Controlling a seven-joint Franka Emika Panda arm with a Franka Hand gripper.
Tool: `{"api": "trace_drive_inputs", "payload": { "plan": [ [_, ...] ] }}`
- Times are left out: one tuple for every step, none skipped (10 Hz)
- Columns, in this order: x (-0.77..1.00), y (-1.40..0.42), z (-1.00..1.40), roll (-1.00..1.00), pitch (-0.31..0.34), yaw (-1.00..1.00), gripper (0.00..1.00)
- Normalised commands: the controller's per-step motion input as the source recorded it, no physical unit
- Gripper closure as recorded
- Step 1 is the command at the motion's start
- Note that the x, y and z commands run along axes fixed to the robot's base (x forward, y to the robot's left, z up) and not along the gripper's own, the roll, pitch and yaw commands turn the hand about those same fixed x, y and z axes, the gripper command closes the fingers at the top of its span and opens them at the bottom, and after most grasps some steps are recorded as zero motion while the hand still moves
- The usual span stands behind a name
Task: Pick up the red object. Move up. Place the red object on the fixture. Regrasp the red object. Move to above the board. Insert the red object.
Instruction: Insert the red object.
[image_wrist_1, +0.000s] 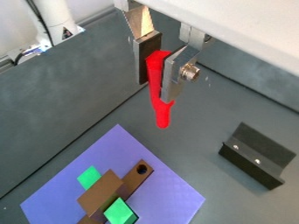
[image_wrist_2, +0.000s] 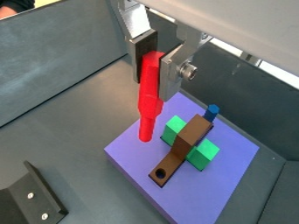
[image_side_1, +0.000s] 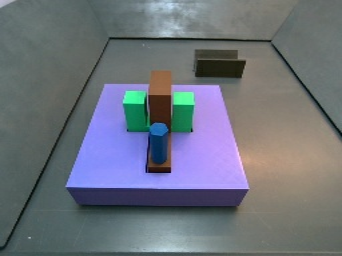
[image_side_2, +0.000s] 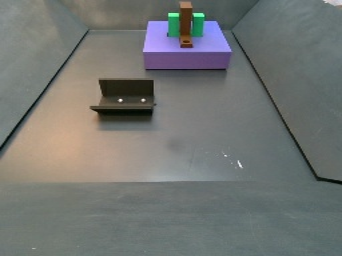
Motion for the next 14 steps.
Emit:
{"api": "trace_drive_inputs", "payload": {
  "plan": [
    [0.01, 0.14, -0.30, -0.41, -0.196, -0.03, 1.00],
    [0.00, -0.08, -0.59, -0.24, -0.139, 0.00, 1.00],
    [0.00, -0.08, -0.63, -0.22, -0.126, 0.00, 1.00],
    [0.00, -0.07, -0.70, -0.20, -0.104, 0.00, 1.00],
    [-0.01, -0.08, -0.73, -0.19, -0.091, 0.00, 1.00],
    [-0.04, -0.11, -0.80, -0.15, -0.050, -0.01, 1.00],
    [-0.08, -0.13, -0.79, -0.11, -0.053, 0.00, 1.00],
    [-0.19, -0.15, -0.60, 0.00, -0.056, 0.00, 1.00],
    [-0.18, -0.16, -0.42, 0.11, -0.060, 0.00, 1.00],
    [-0.05, -0.09, -0.32, 0.05, -0.036, 0.00, 1.00],
    [0.00, -0.07, -0.27, 0.00, 0.000, 0.00, 1.00],
    [0.00, -0.05, -0.22, 0.00, -0.017, 0.00, 1.00],
    [-0.01, -0.01, -0.22, 0.00, -0.066, 0.00, 1.00],
    [-0.03, 0.00, -0.25, 0.00, -0.083, 0.00, 1.00]
  ]
}}
